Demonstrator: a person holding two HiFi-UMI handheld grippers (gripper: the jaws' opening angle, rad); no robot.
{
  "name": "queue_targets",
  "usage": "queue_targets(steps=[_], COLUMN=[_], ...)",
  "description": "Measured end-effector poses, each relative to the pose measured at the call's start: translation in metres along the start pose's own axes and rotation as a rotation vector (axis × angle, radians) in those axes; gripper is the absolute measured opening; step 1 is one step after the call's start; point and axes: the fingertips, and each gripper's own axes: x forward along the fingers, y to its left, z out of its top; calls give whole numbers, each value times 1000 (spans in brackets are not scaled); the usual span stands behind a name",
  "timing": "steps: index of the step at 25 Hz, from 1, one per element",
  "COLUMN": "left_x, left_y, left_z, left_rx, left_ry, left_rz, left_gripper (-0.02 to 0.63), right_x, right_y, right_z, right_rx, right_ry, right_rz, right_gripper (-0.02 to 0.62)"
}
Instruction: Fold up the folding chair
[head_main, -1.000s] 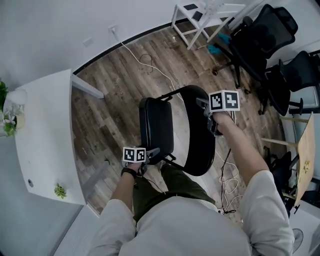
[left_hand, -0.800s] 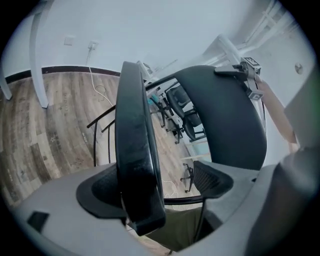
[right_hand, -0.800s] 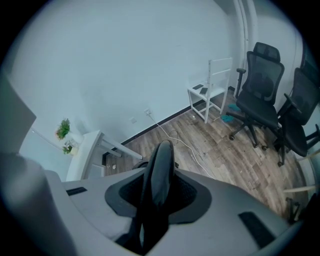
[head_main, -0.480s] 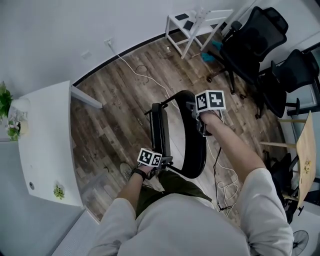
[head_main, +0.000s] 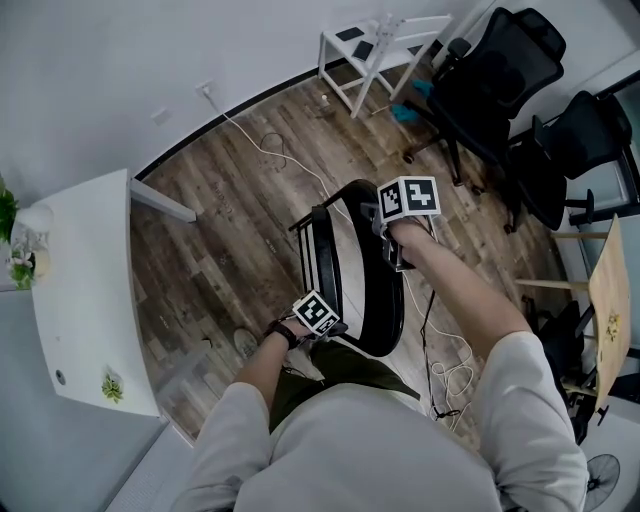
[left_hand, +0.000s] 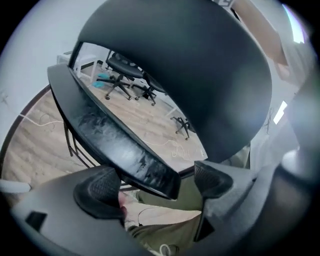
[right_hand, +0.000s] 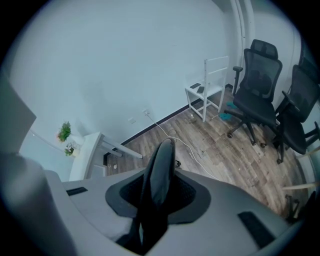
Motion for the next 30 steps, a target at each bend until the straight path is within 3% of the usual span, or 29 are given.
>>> queue_targets(steps=[4,8,14,19,22,25,30], left_x=[10,22,30,-3,-56,-112,-138], left_y=[-5,-9,-10,-14,-46,-101,-154], left_z=[3,8,9,17,39,77,125], left_rx=[123,189,180,89,26,21,75], left_ry=[93,143,156,20,-153,-315,-421], left_rz=[15,16,34,76,89,104,300], left_gripper=[446,446,447,453,453,453,468], right_x=[-1,-1,-4,0,0,0,1], right_y=[0,-1,-6,-1,0,-1,-1], right_z=[0,0,-3,-3,-2,-2,-4], right_rx=[10,13,14,18,12,20,47], right_ry=[4,7,13,31,48,61,88], right_rz=[11,13,2,9,0,0,3], right_gripper=[106,104,104,104,104,104,104])
